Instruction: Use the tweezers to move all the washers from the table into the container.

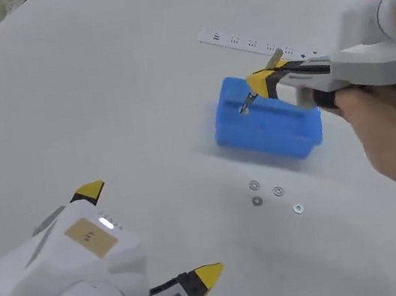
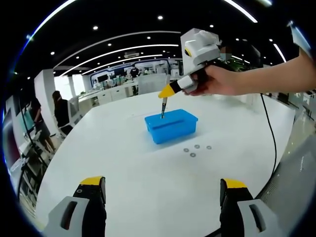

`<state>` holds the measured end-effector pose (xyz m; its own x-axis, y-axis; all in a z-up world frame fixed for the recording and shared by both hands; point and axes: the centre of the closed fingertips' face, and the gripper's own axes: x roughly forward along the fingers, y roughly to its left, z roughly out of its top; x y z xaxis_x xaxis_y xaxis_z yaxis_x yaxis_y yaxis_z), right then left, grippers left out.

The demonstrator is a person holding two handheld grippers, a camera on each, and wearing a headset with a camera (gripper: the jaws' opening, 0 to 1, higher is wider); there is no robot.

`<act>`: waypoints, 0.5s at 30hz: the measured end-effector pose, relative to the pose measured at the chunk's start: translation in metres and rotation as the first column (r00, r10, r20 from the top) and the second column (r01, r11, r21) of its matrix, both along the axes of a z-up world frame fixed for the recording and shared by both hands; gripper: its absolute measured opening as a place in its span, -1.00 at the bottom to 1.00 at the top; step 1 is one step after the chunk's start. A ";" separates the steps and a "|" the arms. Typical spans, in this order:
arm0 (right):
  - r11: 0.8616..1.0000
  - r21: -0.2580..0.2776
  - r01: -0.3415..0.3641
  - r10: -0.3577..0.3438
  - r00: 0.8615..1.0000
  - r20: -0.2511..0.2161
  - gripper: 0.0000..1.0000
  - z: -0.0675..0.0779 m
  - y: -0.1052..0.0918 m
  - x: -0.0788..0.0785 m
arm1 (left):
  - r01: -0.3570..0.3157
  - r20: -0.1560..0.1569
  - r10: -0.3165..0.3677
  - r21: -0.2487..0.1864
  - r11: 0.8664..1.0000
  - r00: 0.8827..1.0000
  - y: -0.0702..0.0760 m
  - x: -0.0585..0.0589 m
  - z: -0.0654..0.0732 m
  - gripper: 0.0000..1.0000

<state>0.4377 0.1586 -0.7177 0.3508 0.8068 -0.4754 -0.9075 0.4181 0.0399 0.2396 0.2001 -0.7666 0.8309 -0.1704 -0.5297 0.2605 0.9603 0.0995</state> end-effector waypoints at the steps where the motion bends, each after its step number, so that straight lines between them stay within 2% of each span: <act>1: 1.000 0.001 0.003 -0.003 1.000 0.003 -0.98 -0.002 0.001 0.004 | 0.001 -0.001 -0.001 0.001 1.000 1.000 0.000 0.000 0.000 0.97; 4: 1.000 0.013 0.010 -0.010 1.000 0.017 -0.97 -0.006 0.004 0.011 | 0.001 -0.005 -0.001 0.001 1.000 1.000 0.000 0.000 -0.001 0.97; 8: 0.999 0.016 0.031 -0.031 1.000 -0.007 -0.97 -0.019 0.006 0.025 | -0.001 -0.006 0.001 0.001 1.000 1.000 0.001 0.000 -0.001 0.97; 10: 0.999 0.016 0.030 -0.030 0.999 -0.019 -0.97 -0.024 0.008 0.026 | -0.001 -0.009 0.001 0.000 1.000 1.000 0.000 0.000 -0.002 0.97; 15: 1.000 -0.012 0.022 -0.022 1.000 -0.014 -0.97 -0.038 0.012 0.028 | 0.001 -0.016 -0.001 0.006 1.000 1.000 0.000 0.000 -0.003 0.96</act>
<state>0.4655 0.1707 -0.7558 0.3612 0.7933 -0.4901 -0.8976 0.4382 0.0476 0.2393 0.2005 -0.7697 0.8222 -0.1677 -0.5440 0.2627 0.9595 0.1014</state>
